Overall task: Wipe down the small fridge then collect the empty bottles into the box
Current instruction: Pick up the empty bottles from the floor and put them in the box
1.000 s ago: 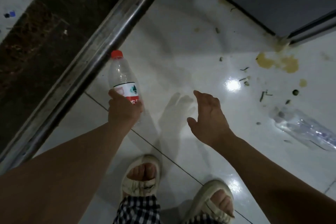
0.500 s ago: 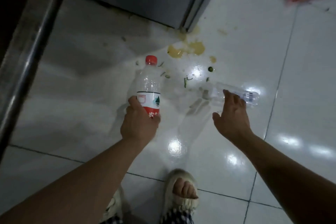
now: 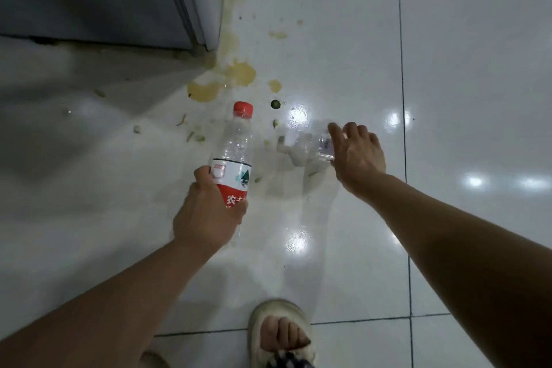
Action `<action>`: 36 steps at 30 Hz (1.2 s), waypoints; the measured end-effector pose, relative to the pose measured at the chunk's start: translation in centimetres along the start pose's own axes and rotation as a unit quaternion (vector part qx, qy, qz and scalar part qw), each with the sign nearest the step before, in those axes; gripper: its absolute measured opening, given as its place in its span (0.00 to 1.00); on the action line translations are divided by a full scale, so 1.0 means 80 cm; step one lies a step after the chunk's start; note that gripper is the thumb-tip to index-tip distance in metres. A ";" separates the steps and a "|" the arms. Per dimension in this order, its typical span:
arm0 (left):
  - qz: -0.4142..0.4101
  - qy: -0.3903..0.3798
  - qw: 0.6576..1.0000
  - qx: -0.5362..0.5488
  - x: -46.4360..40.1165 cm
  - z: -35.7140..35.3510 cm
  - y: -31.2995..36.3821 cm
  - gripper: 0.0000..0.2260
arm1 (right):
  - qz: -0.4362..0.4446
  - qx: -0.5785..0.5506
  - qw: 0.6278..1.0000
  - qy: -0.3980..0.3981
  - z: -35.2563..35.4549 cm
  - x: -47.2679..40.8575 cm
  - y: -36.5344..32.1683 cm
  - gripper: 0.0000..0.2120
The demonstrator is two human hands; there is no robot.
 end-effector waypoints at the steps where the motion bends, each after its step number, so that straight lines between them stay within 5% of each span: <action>1: -0.002 -0.002 1.000 -0.008 0.006 0.003 0.004 0.32 | -0.014 -0.013 1.000 -0.004 0.003 0.009 0.005 0.25; 9: -0.053 0.009 0.993 -0.109 0.106 0.065 0.121 0.33 | -0.120 -0.203 0.972 0.022 0.139 0.118 0.087 0.27; 20: -0.141 -0.009 0.985 -0.101 0.252 0.139 0.445 0.32 | -0.199 -0.325 0.923 0.052 0.399 0.198 0.277 0.27; 36: -0.100 0.029 0.993 -0.059 0.194 0.196 0.727 0.32 | -0.182 -0.315 0.929 0.072 0.598 0.025 0.497 0.23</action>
Point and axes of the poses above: each hand's wrist, its own x-axis away from the middle knuckle, its own z-axis out of the back of the hand, y = z × x, the point moved 9 cm from there along -x, towards the middle knuckle, and after that the axes turned 4 degrees about z, right-handed, at the moved point
